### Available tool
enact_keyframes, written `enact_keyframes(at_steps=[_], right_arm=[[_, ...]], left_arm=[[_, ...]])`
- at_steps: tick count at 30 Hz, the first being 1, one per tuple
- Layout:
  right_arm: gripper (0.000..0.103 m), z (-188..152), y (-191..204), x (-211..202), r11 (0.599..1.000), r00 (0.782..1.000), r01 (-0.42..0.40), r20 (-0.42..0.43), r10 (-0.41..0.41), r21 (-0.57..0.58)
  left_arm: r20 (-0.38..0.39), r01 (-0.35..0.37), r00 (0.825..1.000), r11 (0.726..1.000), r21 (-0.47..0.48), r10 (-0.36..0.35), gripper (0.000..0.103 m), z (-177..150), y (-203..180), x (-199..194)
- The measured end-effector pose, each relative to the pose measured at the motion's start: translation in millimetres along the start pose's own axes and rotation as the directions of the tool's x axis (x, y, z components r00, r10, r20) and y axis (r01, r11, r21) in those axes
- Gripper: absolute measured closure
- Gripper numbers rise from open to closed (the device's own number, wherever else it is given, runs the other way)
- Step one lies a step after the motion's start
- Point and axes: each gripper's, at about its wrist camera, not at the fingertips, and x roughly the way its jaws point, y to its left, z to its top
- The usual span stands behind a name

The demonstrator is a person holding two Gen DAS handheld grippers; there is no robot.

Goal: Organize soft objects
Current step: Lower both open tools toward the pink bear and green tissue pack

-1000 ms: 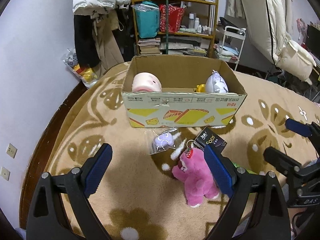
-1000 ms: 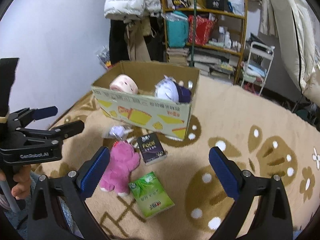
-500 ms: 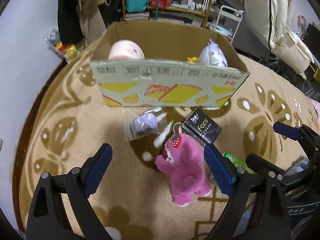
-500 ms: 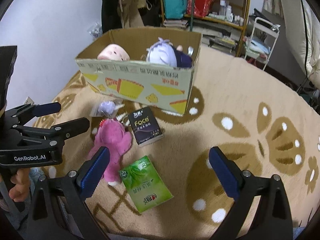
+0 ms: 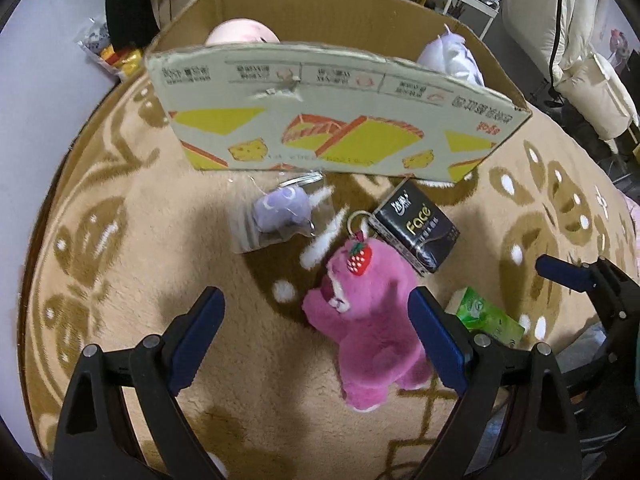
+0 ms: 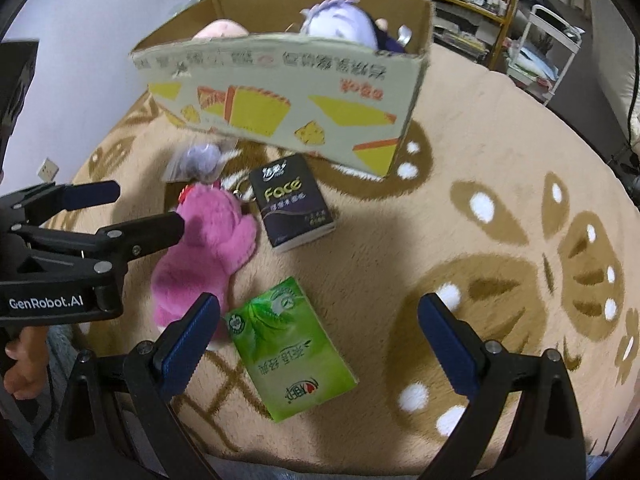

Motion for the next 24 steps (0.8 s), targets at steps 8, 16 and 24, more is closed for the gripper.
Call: enact_keyframes(at_steps=[8, 16, 24], right_arm=[[0.0, -3, 15, 14, 0.998, 0.998, 0.002, -0.06, -0.006, -0.068], [0.012, -5, 16, 26, 0.998, 0.993, -0.007, -0.12, -0.001, -0.07], [0.013, -9, 21, 42, 0.996, 0.982, -0.002, -0.188, -0.013, -0.084]], left_arm=[[-0.057, 0.01, 0.998, 1.0, 0.024, -0.009, 0.011, -8, -11, 15], [-0.096, 0.002, 0.995, 1.0, 0.031, 0.001, 0.011, -11, -16, 27], [-0.092, 0.006, 0.996, 1.0, 0.028, -0.004, 0.02, -12, -17, 30]])
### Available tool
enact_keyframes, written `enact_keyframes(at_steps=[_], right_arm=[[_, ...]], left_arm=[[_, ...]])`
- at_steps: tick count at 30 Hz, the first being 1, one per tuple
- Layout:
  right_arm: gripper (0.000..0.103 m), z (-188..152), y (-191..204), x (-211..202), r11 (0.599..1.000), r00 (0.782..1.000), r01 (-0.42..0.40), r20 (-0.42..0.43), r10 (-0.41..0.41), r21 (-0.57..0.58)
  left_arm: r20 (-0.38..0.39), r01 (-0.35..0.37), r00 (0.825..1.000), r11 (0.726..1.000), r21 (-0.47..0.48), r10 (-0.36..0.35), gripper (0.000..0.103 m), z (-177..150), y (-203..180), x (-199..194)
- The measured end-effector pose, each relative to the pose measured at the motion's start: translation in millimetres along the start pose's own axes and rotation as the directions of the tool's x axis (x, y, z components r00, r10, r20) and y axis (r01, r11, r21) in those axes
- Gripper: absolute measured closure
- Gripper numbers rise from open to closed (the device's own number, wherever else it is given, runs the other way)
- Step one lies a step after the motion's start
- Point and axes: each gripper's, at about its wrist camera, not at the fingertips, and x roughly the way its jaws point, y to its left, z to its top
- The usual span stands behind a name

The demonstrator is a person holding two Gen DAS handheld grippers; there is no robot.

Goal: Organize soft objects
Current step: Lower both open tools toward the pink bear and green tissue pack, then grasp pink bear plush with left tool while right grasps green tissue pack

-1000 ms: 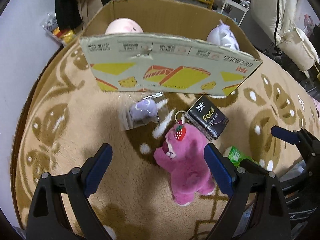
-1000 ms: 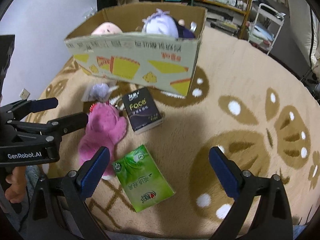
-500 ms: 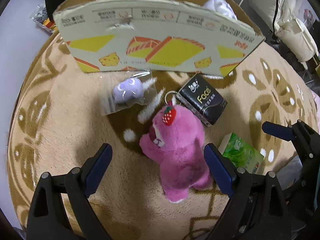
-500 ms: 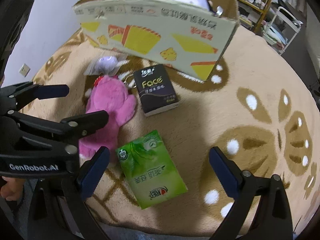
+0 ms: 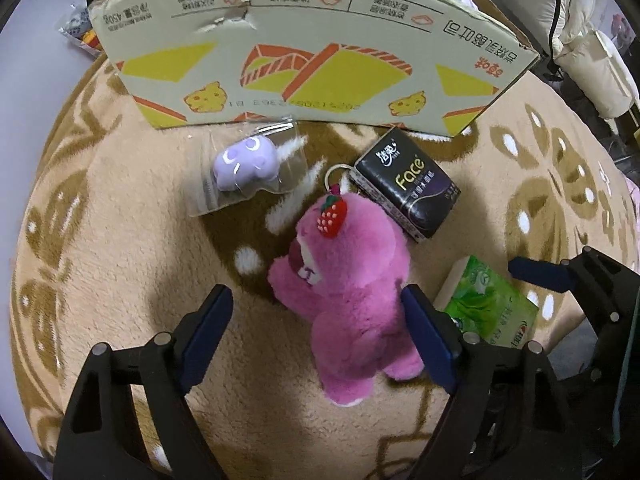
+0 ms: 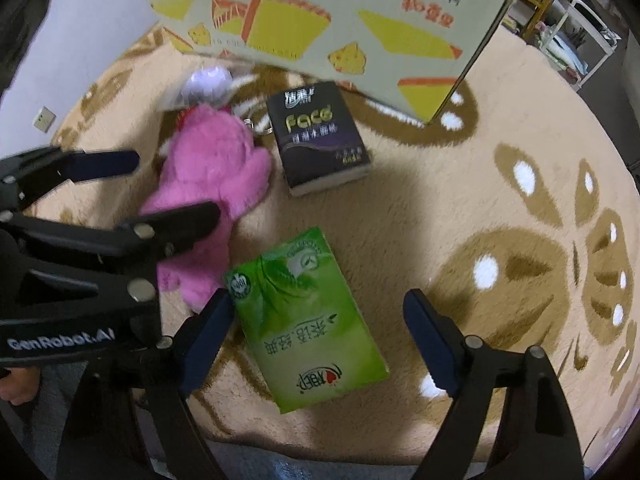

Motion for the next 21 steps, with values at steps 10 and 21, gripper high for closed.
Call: enact_keyframes(at_steps=[10, 21], right_arm=[[0.022, 0, 6, 10, 1.0, 0.999, 0.012, -0.03, -0.013, -0.02], [0.04, 1, 3, 1, 1.0, 1.0, -0.013, 0.02, 0.014, -0.019]], left_arm=[[-0.012, 0.053, 0.999, 0.999, -0.007, -0.053, 0.039, -4, -1, 1], [0.038, 0.039, 0.998, 0.997, 0.06, -0.042, 0.068, -11, -18, -9]])
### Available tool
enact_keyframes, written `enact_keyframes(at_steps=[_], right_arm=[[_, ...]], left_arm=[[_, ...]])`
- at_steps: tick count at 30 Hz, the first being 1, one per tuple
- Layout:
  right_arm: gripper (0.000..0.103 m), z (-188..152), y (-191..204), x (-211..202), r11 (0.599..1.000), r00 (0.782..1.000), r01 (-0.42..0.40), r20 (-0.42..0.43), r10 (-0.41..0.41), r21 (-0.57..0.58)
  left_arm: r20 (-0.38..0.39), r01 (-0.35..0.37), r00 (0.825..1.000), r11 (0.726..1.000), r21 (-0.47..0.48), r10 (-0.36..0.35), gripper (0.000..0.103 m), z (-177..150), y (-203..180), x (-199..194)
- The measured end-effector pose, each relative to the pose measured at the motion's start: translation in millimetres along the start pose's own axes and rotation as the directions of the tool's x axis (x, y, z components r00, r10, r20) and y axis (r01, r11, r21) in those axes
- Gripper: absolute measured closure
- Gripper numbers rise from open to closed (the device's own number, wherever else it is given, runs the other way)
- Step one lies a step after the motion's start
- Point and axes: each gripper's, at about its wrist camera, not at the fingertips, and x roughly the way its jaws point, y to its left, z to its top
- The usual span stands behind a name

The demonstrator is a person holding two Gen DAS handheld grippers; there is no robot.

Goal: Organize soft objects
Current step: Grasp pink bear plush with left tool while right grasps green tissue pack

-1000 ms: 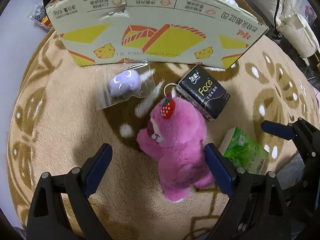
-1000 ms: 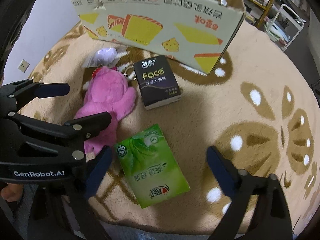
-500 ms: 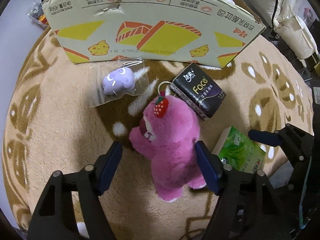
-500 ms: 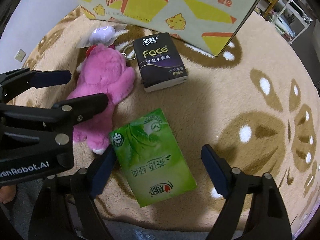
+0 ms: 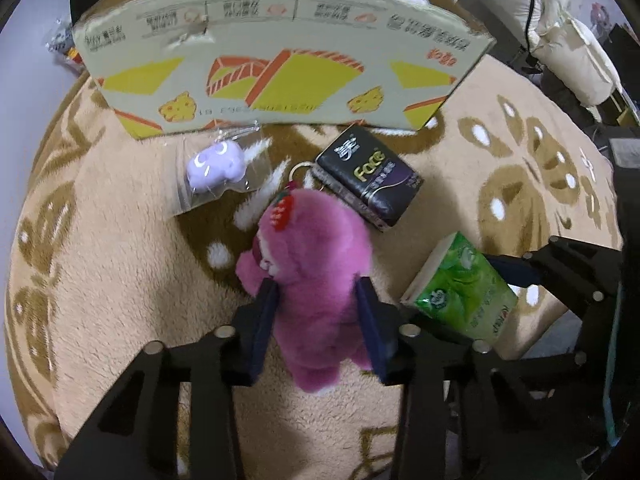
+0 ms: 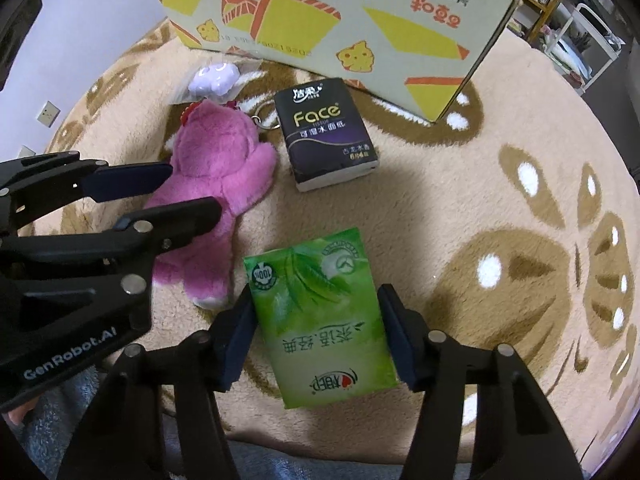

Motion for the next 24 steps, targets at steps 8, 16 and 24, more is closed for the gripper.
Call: enact_keyframes(at_steps=[8, 16, 24], right_arm=[[0.04, 2, 3, -16, 1.0, 0.998, -0.007, 0.056, 0.007, 0.0], [0.041, -3, -4, -38, 1.0, 0.989, -0.006, 0.15, 0.007, -0.002], [0.041, -4, -8, -60, 1.0, 0.967, 0.003, 0.255, -0.008, 0.018]], left_arm=[[0.037, -0.04, 0.999, 0.999, 0.017, 0.04, 0.076, -3, -2, -9], [0.098, -0.099, 0.99, 0.995, -0.008, 0.099, 0.076, -8, 11, -27], [0.191, -0.168, 0.968, 0.986, -0.006, 0.166, 0.077, -11, 7, -45]])
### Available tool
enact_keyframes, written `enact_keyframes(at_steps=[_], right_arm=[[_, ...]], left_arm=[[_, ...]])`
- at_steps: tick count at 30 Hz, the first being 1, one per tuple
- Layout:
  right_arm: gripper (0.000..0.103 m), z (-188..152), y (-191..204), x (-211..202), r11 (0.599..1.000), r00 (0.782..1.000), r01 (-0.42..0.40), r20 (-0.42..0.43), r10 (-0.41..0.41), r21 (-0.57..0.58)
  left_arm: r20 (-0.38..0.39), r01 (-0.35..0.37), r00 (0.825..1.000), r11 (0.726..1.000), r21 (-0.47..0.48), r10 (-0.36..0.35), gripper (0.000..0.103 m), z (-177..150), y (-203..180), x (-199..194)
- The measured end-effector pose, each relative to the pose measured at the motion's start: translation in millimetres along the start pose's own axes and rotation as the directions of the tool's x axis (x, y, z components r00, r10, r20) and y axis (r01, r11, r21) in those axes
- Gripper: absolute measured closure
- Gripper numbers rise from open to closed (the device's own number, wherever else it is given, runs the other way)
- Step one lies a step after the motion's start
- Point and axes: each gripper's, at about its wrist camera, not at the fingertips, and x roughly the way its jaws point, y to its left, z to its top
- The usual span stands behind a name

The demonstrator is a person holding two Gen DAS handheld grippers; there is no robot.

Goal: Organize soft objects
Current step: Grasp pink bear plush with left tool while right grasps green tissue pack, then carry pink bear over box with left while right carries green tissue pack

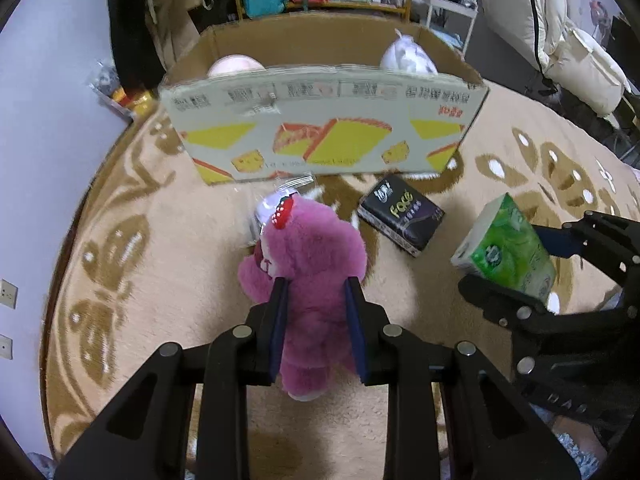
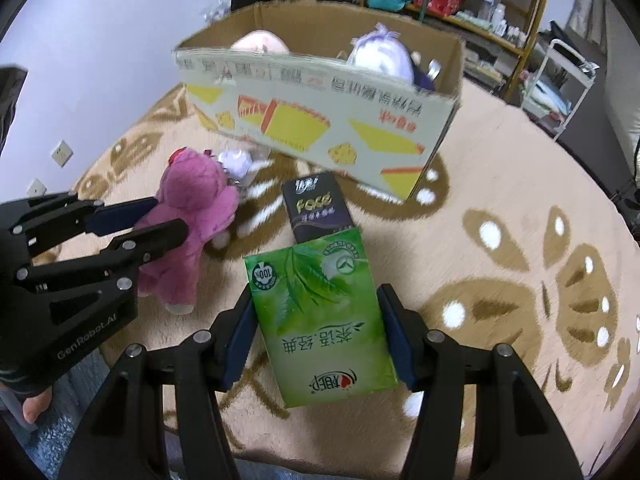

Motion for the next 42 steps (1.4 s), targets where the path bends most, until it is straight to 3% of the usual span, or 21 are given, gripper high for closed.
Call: enact_keyframes(at_steps=[5, 10, 16, 25, 30, 36, 42], right_arm=[[0.041, 0, -9, -19, 0.999, 0.996, -0.005, 0.089, 0.002, 0.034], [0.041, 1, -18, -43, 0.995, 0.975, -0.001, 0.22, -0.022, 0.104], [0.041, 3, -24, -68, 0.988, 0.927, -0.018, 0.372, -0.041, 0.155], [0.041, 17, -18, -90, 0.995, 0.865, -0.027, 0.5, -0.023, 0.091], [0.041, 30, -20, -93, 0.995, 0.854, -0.03, 0.52, -0.022, 0.091], [0.041, 52, -30, -93, 0.995, 0.837, -0.025, 0.546, -0.029, 0.093], [0.041, 69, -48, -85, 0.992, 0.844, -0.029, 0.535, -0.042, 0.124]], left_arm=[[0.123, -0.045, 0.991, 0.999, -0.027, 0.048, 0.077, 2, 6, -25], [0.274, -0.087, 0.956, 0.994, -0.063, 0.101, 0.077, 5, 12, -55], [0.394, -0.117, 0.91, 0.992, -0.057, 0.13, 0.077, 7, 11, -79], [0.461, -0.122, 0.878, 0.992, -0.039, 0.126, 0.077, 21, 6, -91], [0.501, -0.139, 0.855, 0.99, -0.022, 0.131, 0.076, 37, 6, -96], [0.523, -0.156, 0.84, 0.987, -0.026, 0.147, 0.076, 56, 14, -94], [0.53, -0.181, 0.831, 0.983, -0.024, 0.166, 0.076, 80, 20, -83]])
